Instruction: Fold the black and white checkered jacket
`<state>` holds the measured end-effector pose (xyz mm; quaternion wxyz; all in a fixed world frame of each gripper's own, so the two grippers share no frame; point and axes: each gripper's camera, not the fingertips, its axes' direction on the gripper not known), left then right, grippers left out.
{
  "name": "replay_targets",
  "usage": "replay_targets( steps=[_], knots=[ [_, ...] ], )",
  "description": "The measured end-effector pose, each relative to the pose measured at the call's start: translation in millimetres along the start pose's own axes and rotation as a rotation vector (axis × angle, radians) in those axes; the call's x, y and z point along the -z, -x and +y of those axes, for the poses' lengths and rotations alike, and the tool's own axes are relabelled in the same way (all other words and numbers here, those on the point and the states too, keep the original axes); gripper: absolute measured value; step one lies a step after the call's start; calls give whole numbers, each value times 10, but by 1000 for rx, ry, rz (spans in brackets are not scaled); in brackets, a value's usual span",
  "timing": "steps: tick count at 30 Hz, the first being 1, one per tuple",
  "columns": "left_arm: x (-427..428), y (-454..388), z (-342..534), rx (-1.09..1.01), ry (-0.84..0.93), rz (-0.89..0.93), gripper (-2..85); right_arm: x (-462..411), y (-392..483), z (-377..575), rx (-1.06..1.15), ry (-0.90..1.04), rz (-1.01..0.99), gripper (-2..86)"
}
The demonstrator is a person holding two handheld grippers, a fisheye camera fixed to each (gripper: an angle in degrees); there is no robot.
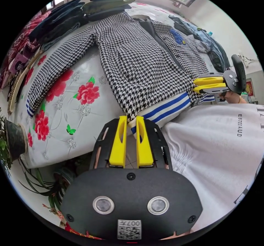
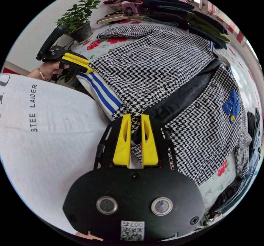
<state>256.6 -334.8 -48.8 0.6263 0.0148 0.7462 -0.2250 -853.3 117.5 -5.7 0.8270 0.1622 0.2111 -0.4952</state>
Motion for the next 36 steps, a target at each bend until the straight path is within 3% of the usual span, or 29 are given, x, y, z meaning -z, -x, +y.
replay_targets(
  steps=[6,12,15,18,23,26,28,36],
  knots=[
    [-393,9,299,69,102,63,66,-440,187,94,-37,188,-90,67],
    [-187,-121,389,101,41,-74,69,186,-334,-108,-62,-30,34,68],
    [145,-459,259,2,-98,-148,75,464,-960,-403,-147,-158,-13,73],
    [195,-915,-120,-146,-172,-32,92,571,-1490,-836,-222,-232,-6,77],
    [-380,-1671,-867,-359,-45,87,111,212,-2041,-1595,-281,-161,1,77],
    [-784,-1945,-1068,-446,91,-18,100,-281,-2218,-1773,-334,-21,-106,73],
    [-792,-2060,-1029,-543,81,-84,66,-326,-2153,-1659,-344,-91,-104,61],
    [-342,-1538,-987,-314,-2,189,3,-131,-2037,-1303,-331,-229,-211,29]
  ],
)
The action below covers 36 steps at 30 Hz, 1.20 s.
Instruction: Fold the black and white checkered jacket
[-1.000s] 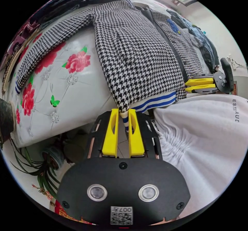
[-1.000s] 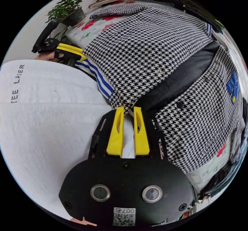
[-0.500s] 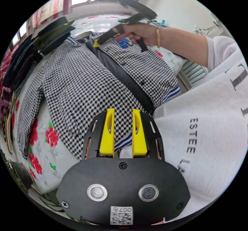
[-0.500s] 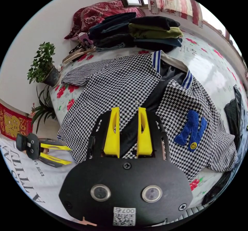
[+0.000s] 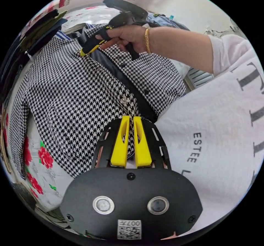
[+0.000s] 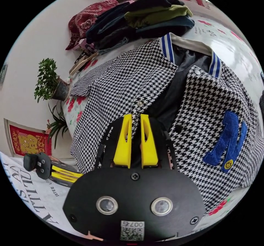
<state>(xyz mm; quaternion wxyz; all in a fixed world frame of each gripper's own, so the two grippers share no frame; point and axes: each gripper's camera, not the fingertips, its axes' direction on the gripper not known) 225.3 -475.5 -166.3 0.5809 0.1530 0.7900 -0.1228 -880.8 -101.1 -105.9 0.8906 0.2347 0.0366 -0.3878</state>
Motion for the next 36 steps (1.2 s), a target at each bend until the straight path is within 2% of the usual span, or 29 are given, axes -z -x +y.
replay_targets(
  steps=[4,7,8,11,13,17,19,23,26,28,32,35,36],
  knots=[
    [527,-66,102,-38,-129,16,5,568,340,186,80,-194,38,7],
    [506,-180,6,-124,-70,-7,16,866,531,377,135,-311,178,9],
    [427,-188,-25,-134,-44,-14,20,844,515,389,131,-304,195,10],
    [-323,-91,-182,-115,181,-6,52,450,253,284,70,-141,298,35],
    [-343,2,-196,-117,117,14,59,319,146,64,88,-28,422,49],
    [-325,142,-116,-51,125,48,60,400,170,-227,180,-84,562,51],
    [-194,123,-16,-44,70,39,60,229,81,-442,211,-27,599,41],
    [-17,97,22,-53,-55,71,93,-165,-131,-593,230,153,610,16],
    [-57,168,-79,-55,-128,89,139,182,-68,-522,240,24,549,6],
    [-178,250,-208,-66,-153,101,157,689,-57,-429,188,-124,432,3],
    [-453,451,-391,-19,-151,163,161,1229,-61,-312,166,-237,332,1],
    [-715,617,-464,23,-87,242,110,1464,-163,-296,127,-281,269,1],
    [-720,652,-441,17,-103,264,65,1506,-213,-311,111,-292,261,1]
  ],
)
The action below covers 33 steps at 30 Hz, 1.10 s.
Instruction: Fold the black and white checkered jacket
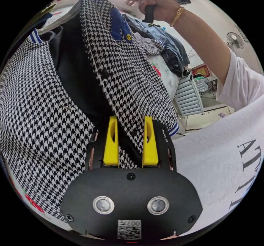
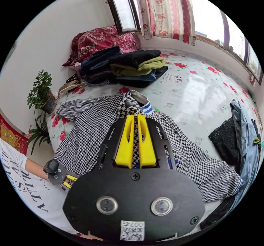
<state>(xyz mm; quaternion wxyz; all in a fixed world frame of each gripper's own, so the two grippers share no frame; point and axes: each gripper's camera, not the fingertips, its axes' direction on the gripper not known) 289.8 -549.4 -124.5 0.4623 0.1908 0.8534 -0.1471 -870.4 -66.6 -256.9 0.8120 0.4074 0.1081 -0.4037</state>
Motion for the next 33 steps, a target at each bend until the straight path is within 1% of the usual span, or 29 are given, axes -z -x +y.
replay_targets(
  steps=[1,2,4,7,11,12,13,14,15,16,17,18,20,22,25,26,28,31,33],
  knots=[
    [9,38,21,9,24,21,17,-12,-58,-28,-21,1,-6,1],
    [25,53,35,7,35,42,13,-25,-79,-46,-28,3,-7,1],
    [266,69,147,-12,-24,179,1,-98,-114,-139,-41,11,-2,1],
    [695,52,355,-19,-91,257,-3,-214,-96,-323,-29,19,-23,3],
    [1169,166,694,64,-157,195,3,-493,10,-620,-8,27,-86,8],
    [1214,262,797,125,-144,136,9,-693,53,-715,-15,51,-102,12],
    [1172,368,887,186,-119,53,27,-981,105,-781,-13,93,-99,16],
    [1119,424,926,211,-104,22,37,-1161,132,-797,-8,126,-90,18],
    [968,529,987,245,-55,0,79,-1567,149,-797,-38,217,-47,24],
    [804,606,1028,269,15,1,109,-1943,134,-766,-78,336,-4,28],
    [744,624,1045,273,42,0,118,-2069,127,-748,-93,379,11,30],
    [693,617,1084,261,64,-1,129,-2109,133,-720,-104,372,30,32],
    [743,559,1162,227,36,2,130,-1856,156,-691,-95,272,20,37],
    [827,547,1288,207,8,6,128,-1353,211,-544,-54,179,30,41],
    [902,635,1438,213,-14,70,123,-714,334,-54,-4,129,45,48],
    [924,647,1465,210,-22,88,122,-607,364,75,4,128,46,50],
    [1000,647,1551,168,-31,124,119,-287,498,646,24,179,18,60],
    [1029,603,1653,94,-1,124,117,-47,743,1350,17,283,-47,70],
    [1047,580,1720,48,2,123,116,55,915,1676,-12,308,-93,76]
  ],
)
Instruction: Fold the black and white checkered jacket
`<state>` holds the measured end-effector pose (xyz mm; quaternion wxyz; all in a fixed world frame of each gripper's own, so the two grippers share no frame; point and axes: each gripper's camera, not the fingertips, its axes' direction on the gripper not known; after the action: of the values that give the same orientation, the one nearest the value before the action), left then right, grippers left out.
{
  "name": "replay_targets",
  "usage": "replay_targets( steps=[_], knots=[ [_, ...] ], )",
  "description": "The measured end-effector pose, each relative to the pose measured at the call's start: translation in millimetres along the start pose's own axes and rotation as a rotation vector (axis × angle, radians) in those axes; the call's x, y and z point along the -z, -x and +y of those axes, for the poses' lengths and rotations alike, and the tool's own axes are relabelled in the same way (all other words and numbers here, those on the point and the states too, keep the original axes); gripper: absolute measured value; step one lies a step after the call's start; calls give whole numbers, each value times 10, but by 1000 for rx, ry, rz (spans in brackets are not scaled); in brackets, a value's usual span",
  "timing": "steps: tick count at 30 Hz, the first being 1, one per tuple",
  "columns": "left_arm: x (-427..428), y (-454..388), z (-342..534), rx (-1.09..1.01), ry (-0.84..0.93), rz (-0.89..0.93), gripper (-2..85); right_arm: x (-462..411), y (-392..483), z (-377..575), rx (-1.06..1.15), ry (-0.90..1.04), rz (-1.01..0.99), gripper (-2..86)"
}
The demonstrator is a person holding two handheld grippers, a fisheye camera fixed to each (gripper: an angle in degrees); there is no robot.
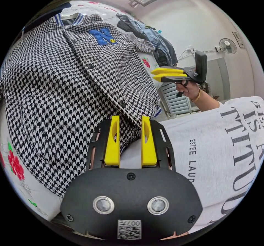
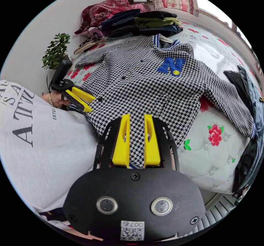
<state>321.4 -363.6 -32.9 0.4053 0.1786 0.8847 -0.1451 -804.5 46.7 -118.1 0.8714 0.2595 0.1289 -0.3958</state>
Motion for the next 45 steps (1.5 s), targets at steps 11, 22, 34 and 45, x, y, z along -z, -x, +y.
replay_targets(
  steps=[11,22,34,45],
  knots=[
    [190,-221,312,-303,111,-58,128,-576,975,139,149,137,177,74],
    [517,-192,25,-165,197,209,45,-14,471,-237,32,-4,20,1],
    [1866,1089,1699,532,-314,-20,91,-725,291,-491,-76,106,-27,-2],
    [3200,2343,2816,1122,-1011,-98,165,-928,348,-1133,-5,95,-140,-1]
  ],
)
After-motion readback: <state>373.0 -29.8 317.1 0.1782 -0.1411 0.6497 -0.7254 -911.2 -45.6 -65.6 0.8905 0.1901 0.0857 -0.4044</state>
